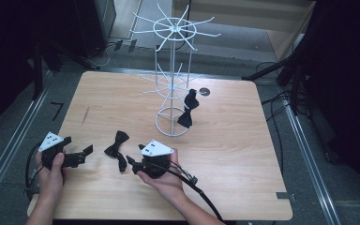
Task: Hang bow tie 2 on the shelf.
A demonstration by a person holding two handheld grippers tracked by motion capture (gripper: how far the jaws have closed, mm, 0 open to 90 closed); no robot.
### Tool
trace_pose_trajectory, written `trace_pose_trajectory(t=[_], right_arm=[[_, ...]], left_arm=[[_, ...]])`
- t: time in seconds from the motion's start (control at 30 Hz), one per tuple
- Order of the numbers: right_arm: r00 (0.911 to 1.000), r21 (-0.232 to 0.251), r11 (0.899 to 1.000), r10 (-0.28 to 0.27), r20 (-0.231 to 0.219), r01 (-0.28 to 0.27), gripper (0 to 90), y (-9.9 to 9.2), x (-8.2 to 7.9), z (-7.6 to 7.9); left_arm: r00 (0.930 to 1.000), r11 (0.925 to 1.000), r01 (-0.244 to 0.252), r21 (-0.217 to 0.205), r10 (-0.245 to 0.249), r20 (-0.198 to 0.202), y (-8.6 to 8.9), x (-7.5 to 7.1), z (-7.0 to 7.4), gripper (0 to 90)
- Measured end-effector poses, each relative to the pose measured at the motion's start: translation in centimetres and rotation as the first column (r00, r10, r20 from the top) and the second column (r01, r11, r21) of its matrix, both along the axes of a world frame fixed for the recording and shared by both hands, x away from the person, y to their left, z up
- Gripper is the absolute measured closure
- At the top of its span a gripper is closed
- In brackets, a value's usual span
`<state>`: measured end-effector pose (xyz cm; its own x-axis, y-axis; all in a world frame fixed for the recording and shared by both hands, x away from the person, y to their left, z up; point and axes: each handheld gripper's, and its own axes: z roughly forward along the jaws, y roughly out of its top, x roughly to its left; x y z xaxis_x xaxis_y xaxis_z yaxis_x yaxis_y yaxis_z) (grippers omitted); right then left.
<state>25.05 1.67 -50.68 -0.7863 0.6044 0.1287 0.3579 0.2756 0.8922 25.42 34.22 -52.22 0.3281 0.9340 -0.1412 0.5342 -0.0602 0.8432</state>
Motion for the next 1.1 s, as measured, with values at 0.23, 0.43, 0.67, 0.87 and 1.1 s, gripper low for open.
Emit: trace_pose_trajectory(t=[0.23,0.43,0.67,0.87,1.1], right_arm=[[0.9995,-0.014,1.0,0.023,-0.023,-0.024,43.8,1.2,-0.5,-1.0],[0.9974,-0.01,0.999,0.042,-0.058,-0.043,44.8,1.8,-0.7,-1.8],[0.9968,-0.02,0.998,0.051,-0.061,-0.053,50.7,2.3,-0.9,-2.3],[0.9976,-0.029,0.999,0.043,-0.055,-0.045,56.4,2.3,-0.8,-2.8],[0.9963,-0.053,0.997,0.058,-0.063,-0.062,64.1,2.4,-0.7,-3.0]], left_arm=[[1.0,1.0,0.0,0.0,0.0,0.0,0.0,0.0,0.0,1.4],[1.0,1.0,0.0,0.002,0.0,0.001,0.0,0.0,0.0,1.4],[1.0,1.0,0.0,0.003,0.0,0.001,0.0,0.0,0.0,1.4],[1.0,1.0,0.001,0.004,-0.001,0.003,0.0,0.0,0.0,1.4],[1.0,1.0,0.002,0.004,-0.002,0.003,0.0,0.0,0.0,1.4]])
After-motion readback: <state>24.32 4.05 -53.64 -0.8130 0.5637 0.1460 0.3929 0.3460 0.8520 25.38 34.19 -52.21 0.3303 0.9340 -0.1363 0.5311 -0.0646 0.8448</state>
